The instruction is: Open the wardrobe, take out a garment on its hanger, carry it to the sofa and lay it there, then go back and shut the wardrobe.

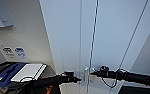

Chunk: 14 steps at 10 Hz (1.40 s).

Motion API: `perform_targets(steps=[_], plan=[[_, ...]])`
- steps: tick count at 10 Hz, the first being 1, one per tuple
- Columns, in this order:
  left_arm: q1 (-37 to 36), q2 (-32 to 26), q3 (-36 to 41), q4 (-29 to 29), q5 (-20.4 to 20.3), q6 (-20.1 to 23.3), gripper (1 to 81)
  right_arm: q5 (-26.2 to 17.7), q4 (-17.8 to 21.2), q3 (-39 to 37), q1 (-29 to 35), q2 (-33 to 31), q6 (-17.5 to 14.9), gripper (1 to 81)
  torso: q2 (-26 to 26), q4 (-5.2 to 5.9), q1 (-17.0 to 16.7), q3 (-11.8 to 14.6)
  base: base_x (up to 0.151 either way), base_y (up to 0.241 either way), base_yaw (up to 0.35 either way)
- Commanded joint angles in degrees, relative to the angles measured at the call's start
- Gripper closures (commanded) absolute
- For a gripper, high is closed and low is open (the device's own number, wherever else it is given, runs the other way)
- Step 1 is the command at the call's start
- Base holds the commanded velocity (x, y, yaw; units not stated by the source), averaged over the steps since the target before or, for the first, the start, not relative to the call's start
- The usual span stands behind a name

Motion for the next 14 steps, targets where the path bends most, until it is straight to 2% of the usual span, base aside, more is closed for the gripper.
perform_targets(steps=[1, 4, 10, 14], plan=[[-10.1, 4.6, -3.6, -0.3, 0.2, 0.2, 1.0, -0.2, 1.0, 2.7, 9.3, -0.2, 0.3, 1.0, 0.0, 0.00, 0.0, 0.0, 0.000, 0.000, 0.000], [-10.8, 8.6, -7.2, 0.0, 0.2, 0.2, 1.0, -0.2, 1.0, 2.8, 9.2, 0.5, 0.6, 1.0, 0.0, 0.00, 0.0, 0.0, 0.000, 0.000, 0.000], [-11.3, 14.1, -9.1, 1.2, 0.2, 0.4, 1.0, -0.2, 1.0, 1.7, 9.2, 2.8, 1.5, 1.0, 0.0, 0.00, 0.0, 0.0, 0.000, 0.000, 0.000], [-11.4, 21.2, -15.7, 3.2, 0.0, 0.5, 1.0, -0.3, 0.9, 1.3, 8.7, 3.9, 1.4, 1.0, 0.0, 0.00, 0.0, 0.0, 0.000, 0.000, 0.000]])
